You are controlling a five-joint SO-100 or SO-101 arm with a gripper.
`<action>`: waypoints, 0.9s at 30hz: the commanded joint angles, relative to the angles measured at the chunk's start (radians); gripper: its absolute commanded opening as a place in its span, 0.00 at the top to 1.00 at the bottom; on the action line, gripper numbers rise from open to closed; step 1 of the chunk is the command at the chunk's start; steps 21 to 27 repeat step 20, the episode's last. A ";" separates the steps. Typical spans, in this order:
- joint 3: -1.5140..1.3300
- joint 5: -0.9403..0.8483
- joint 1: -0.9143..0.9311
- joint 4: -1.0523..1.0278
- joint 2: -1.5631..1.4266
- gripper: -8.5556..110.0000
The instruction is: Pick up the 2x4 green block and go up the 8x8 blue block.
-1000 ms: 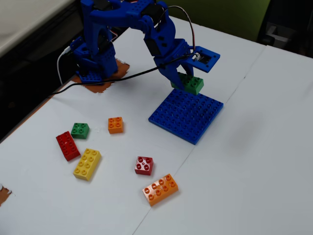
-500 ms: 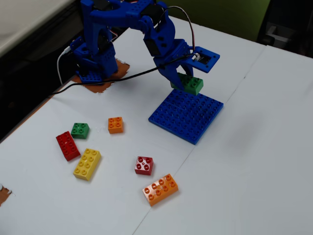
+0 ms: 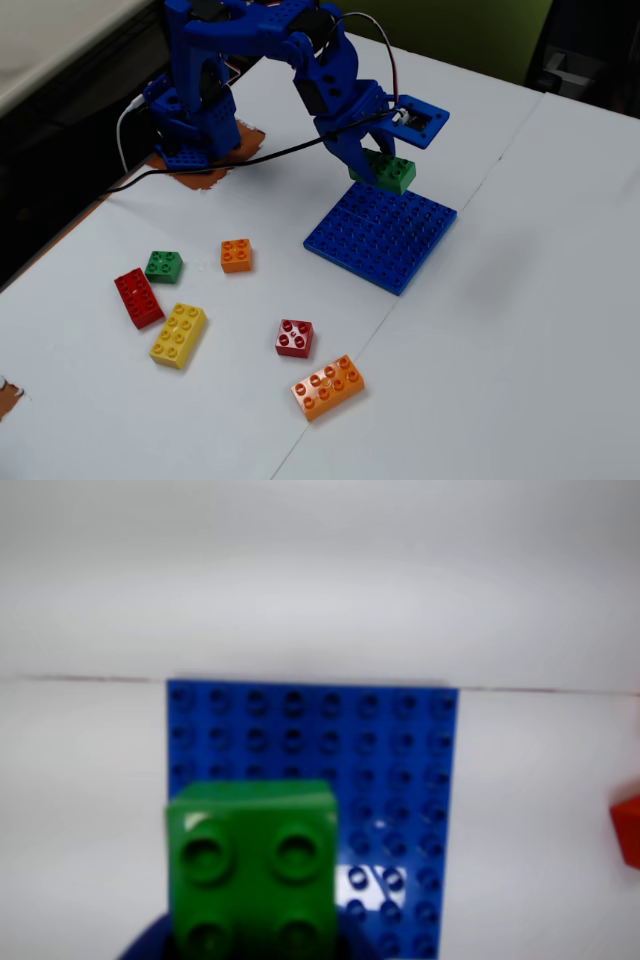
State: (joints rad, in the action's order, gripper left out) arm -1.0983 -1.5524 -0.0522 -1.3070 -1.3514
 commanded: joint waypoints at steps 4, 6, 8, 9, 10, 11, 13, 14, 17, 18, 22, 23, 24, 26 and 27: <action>0.058 -0.005 0.008 -0.003 -0.058 0.93; 0.058 -0.006 0.008 -0.003 -0.058 0.93; 0.058 -0.006 0.008 -0.003 -0.058 0.93; 0.058 -0.006 0.008 -0.003 -0.058 0.93; 0.058 -0.006 0.008 -0.002 -0.057 0.93; 0.058 -0.006 0.008 -0.002 -0.057 0.93; 0.058 -0.008 0.009 -0.002 -0.057 0.93; 0.058 -0.012 0.009 -0.002 -0.057 0.93; 0.058 -0.014 0.011 0.003 -0.057 0.93; 0.058 -0.014 0.011 0.003 -0.055 0.93; 0.058 -0.014 0.011 0.003 -0.055 0.93; 0.058 -0.014 0.011 0.003 -0.055 0.93; 0.058 -0.014 0.011 0.003 -0.055 0.93; 0.058 -0.014 0.011 0.003 -0.055 0.93; 0.058 -0.014 0.011 0.003 -0.055 0.93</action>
